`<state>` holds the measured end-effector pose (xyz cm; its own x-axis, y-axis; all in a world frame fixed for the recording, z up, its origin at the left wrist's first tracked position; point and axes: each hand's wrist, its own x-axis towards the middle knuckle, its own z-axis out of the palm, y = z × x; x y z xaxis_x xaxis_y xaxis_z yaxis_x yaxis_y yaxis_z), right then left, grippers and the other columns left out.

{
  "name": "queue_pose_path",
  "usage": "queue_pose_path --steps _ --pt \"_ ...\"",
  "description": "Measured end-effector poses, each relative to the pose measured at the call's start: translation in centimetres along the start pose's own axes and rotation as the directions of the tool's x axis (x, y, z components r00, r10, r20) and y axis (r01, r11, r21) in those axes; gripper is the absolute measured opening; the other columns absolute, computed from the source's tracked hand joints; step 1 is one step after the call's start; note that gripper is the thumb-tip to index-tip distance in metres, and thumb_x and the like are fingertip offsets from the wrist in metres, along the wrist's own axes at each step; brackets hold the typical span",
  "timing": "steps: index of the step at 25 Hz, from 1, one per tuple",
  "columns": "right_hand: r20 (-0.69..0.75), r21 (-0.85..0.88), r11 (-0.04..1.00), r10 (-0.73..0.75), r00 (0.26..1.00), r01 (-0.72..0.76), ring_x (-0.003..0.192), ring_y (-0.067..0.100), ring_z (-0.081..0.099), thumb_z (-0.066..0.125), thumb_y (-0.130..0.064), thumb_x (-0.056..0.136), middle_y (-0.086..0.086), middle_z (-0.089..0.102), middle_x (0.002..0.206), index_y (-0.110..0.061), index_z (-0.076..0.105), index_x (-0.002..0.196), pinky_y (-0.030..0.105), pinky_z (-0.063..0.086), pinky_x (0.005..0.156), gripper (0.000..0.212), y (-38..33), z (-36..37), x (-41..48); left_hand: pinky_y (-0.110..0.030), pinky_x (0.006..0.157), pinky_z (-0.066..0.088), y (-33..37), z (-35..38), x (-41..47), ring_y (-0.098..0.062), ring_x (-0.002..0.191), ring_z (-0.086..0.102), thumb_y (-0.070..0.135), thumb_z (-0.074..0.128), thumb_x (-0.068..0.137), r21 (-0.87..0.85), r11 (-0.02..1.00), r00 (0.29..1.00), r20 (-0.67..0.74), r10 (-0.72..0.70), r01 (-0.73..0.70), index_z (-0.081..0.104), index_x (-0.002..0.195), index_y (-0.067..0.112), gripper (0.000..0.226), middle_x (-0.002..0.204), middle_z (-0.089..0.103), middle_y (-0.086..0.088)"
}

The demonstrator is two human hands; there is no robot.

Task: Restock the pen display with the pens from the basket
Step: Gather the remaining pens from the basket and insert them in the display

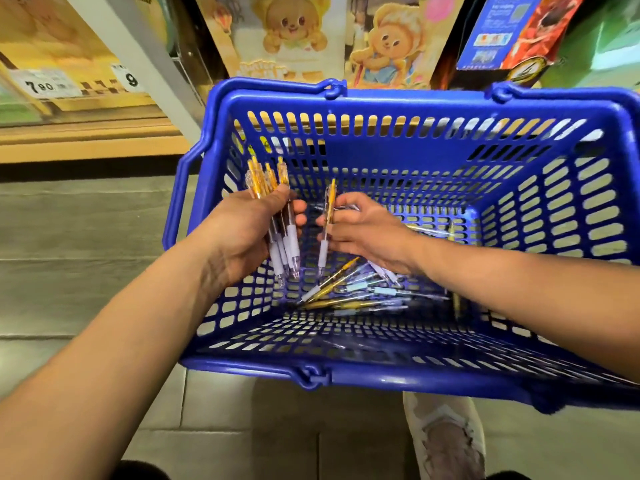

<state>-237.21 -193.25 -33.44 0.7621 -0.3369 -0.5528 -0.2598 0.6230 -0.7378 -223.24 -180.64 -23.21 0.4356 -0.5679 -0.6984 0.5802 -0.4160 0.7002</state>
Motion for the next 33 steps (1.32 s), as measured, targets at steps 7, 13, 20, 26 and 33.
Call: queue_pose_path --steps 7,13,20,26,33 --pt "0.095 0.023 1.000 -0.001 0.995 -0.001 0.103 0.021 0.072 0.061 -0.006 0.097 0.008 0.074 0.117 -0.015 0.058 0.128 0.032 0.059 0.089 0.032 -2.4 -0.9 -2.7 -0.043 0.096 0.056 -1.5 1.2 1.0 -0.019 0.081 0.067 0.018 0.051 0.106 0.092 0.995 0.999 0.032 -0.037 0.034 0.064 0.104 0.009 0.016 0.085 0.071 -0.005" --pt "0.047 -0.256 0.960 -0.103 0.994 0.111 0.096 0.018 0.075 0.067 -0.009 0.095 0.004 0.077 0.103 -0.013 0.061 0.129 0.030 0.061 0.079 0.035 -2.8 1.0 -2.4 -0.036 0.065 0.062 -2.1 1.5 0.7 -0.021 0.078 0.076 0.022 0.052 0.106 0.137 0.987 0.996 0.025 -0.085 0.081 0.067 0.109 0.005 0.023 0.091 0.077 -0.010" --pt "-0.019 -0.618 0.756 -0.288 0.957 0.215 0.080 0.005 0.074 0.081 -0.028 0.084 -0.006 0.078 0.086 -0.021 0.072 0.106 0.036 0.058 0.092 0.025 -3.3 2.4 -2.8 -0.036 0.072 0.063 -2.1 1.4 0.2 -0.021 0.086 0.075 0.023 0.048 0.107 0.117 0.992 0.998 0.033 -0.049 0.045 0.065 0.117 0.004 0.027 0.104 0.076 -0.013" --pt "0.129 -0.611 0.738 -0.264 0.956 0.286 0.098 -0.003 0.070 0.067 -0.022 0.096 -0.016 0.076 0.103 -0.024 0.065 0.122 0.016 0.053 0.090 0.026 -3.6 1.6 -3.2 -0.041 0.089 0.060 -1.5 0.6 0.3 -0.017 0.077 0.069 0.026 0.052 0.106 0.112 0.994 1.000 -0.006 -0.020 0.020 0.064 0.116 0.005 0.026 0.089 0.072 -0.007" --pt "0.108 -0.889 0.445 -0.021 0.994 0.106 0.091 0.008 0.071 0.066 -0.024 0.096 -0.013 0.073 0.096 -0.027 0.069 0.115 0.015 0.051 0.070 0.019 -0.1 0.0 -1.3 -0.033 0.067 0.058 -1.0 0.5 0.1 -0.014 0.066 0.066 0.028 0.057 0.103 0.077 0.996 0.996 0.067 -0.057 0.052 0.063 0.105 0.012 0.018 0.081 0.071 -0.003"
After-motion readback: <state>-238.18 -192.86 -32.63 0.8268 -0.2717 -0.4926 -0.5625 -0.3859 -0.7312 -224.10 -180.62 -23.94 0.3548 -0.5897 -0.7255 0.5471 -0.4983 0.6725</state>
